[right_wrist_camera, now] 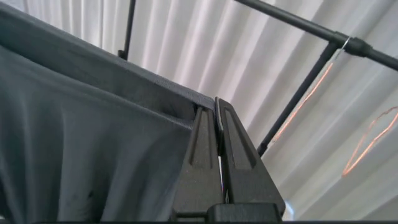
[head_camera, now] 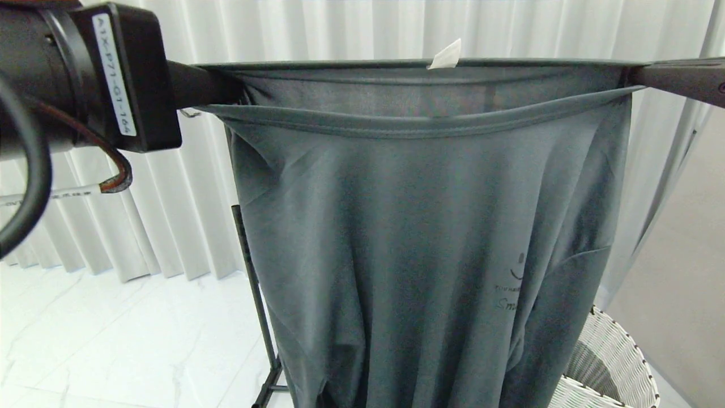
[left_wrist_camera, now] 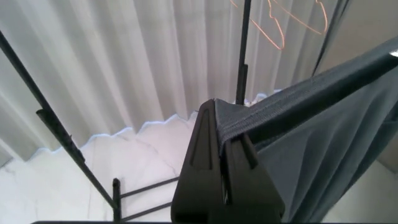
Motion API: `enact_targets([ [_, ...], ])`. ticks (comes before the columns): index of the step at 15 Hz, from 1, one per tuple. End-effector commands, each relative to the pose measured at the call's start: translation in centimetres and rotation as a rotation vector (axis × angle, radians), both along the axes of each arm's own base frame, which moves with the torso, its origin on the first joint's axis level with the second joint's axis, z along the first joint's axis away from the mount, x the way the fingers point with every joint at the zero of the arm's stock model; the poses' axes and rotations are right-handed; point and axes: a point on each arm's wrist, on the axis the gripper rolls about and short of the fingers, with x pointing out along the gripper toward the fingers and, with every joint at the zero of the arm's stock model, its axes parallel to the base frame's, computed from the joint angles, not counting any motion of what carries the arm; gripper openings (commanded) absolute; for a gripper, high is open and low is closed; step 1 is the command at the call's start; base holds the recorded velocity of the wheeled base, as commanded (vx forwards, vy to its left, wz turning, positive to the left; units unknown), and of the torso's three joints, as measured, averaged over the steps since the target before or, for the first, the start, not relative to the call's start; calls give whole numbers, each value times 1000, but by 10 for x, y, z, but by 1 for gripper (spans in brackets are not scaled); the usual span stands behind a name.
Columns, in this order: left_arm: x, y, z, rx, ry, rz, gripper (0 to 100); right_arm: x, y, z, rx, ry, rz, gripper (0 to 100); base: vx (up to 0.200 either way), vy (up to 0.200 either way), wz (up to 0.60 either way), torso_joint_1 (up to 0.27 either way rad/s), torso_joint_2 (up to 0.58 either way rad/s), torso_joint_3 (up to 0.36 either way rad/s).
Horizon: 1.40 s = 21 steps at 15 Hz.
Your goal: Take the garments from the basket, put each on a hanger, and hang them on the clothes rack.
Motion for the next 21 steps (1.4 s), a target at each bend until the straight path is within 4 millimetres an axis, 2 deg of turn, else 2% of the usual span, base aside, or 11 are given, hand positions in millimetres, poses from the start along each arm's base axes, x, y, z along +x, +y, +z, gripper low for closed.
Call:
enact_targets([
  [1, 1, 0, 0, 1, 2, 6, 0, 12, 5, -1, -12, 22, -14, 0, 0, 0, 0, 0, 0, 0],
  [2, 2, -2, -1, 5, 4, 4, 0, 12, 1, -2, -23, 42, -31, 0, 0, 0, 0, 0, 0, 0],
  [4, 15, -16, 0, -2, 2, 0, 0, -5, -15, 1, -44, 97, -43, 0, 0, 0, 0, 0, 0, 0],
  [7, 46, -40, 11, -53, -30, -37, 0, -49, -35, 5, -58, 227, 103, 0, 0, 0, 0, 0, 0, 0],
  [9, 62, -46, 18, -75, -35, -102, 0, -74, -44, -1, -78, 307, 196, 0, 0, 0, 0, 0, 0, 0],
  [11, 71, -47, 17, -77, -28, -137, 0, -87, -47, -5, -87, 336, 270, 0, 0, 0, 0, 0, 0, 0],
  [16, 76, -53, 11, -73, -1, -156, 0, -88, -44, -11, -107, 358, 322, 0, 0, 0, 0, 0, 0, 0],
  [18, 70, -47, 5, -68, 37, -148, 0, -82, -41, -14, -121, 367, 272, 0, 0, 0, 0, 0, 0, 0],
  [19, 62, -40, 1, -43, 67, -147, 0, -73, -38, -13, -125, 353, 217, 0, 0, 0, 0, 0, 0, 0],
  [21, 38, -20, -6, -1, 160, -149, 0, -39, -19, -5, -93, 263, 157, 0, 0, 0, 0, 0, 0, 0],
])
